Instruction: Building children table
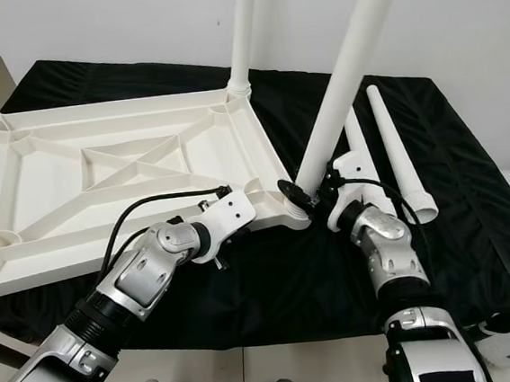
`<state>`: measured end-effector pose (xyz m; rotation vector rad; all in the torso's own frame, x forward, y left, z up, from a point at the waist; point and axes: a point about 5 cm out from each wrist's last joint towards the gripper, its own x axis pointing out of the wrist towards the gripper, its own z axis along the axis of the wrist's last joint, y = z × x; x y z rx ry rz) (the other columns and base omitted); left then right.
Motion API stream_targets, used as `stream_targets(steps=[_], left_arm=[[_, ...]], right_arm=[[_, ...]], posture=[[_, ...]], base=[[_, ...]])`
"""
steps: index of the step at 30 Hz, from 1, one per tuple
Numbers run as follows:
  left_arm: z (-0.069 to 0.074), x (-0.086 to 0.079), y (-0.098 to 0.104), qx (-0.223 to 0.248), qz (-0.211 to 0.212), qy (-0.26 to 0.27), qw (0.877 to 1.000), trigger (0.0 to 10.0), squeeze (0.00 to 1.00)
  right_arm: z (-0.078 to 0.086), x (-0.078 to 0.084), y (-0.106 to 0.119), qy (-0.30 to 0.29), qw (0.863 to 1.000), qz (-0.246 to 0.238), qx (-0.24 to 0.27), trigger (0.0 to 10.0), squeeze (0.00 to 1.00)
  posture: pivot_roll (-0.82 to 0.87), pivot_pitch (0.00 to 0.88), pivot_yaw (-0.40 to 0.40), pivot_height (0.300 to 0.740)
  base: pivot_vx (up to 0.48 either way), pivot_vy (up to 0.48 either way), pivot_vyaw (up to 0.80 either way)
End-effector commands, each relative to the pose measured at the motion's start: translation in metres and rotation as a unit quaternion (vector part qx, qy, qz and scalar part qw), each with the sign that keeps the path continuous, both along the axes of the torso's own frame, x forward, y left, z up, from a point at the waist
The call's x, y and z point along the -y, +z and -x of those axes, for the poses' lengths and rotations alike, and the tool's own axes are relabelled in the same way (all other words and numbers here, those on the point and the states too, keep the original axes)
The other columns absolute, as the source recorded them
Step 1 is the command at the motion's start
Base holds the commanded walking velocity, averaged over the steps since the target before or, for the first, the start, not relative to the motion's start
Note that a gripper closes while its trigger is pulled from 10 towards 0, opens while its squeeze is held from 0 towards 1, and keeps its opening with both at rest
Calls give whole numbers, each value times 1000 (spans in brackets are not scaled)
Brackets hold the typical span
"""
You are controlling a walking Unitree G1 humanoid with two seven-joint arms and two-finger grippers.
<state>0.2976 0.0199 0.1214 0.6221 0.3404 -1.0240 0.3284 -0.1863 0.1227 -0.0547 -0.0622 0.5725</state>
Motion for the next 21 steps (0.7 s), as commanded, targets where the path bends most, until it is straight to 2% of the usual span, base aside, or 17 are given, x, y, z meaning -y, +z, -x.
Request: stream_targets(steps=[1, 6, 8, 12, 13, 15, 16, 19, 21], left_arm=[[12, 17, -1, -5, 7, -50, 999, 10000, 0], [13, 18, -1, -6, 7, -51, 999, 10000, 0], [14, 18, -1, -6, 7, -53, 999, 10000, 0], [14, 18, -2, -7, 7, -54, 999, 10000, 0], [14, 18, -2, -6, 6, -55, 998, 10000, 0], [14, 18, -2, -6, 6, -55, 998, 10000, 0], [14, 18, -1, -6, 6, -56, 998, 10000, 0], [14, 19, -1, -6, 7, -56, 998, 10000, 0], [14, 19, 0, -6, 9, -55, 998, 10000, 0]], right_arm=[[1, -5, -6, -23, 1000, 7, -11, 10000, 0], [2, -13, -7, -51, 999, -1, -9, 10000, 0], [2, -20, -5, -81, 997, -12, -3, 10000, 0], [1, -23, -2, -112, 993, -22, 5, 10000, 0], [0, -27, 2, -139, 990, -31, 9, 10000, 0], [0, -27, 2, -139, 990, -31, 9, 10000, 0], [0, -34, 5, -191, 980, -52, 9, 10000, 0], [0, -38, 6, -209, 976, -57, 11, 10000, 0], [2, -48, 7, -251, 965, -72, 11, 10000, 0]], posture=[[33, 0, -85, 740], [32, 0, -84, 740], [33, 0, -82, 740], [31, 0, -80, 740], [31, 0, -80, 740], [31, 0, -80, 740], [30, 0, -80, 740], [29, 0, -79, 740], [28, 0, -83, 740]], base=[[0, 0, 0], [0, 0, 0], [0, 0, 0], [0, 0, 0], [0, 0, 0], [0, 0, 0], [0, 0, 0], [0, 0, 0], [0, 0, 0]])
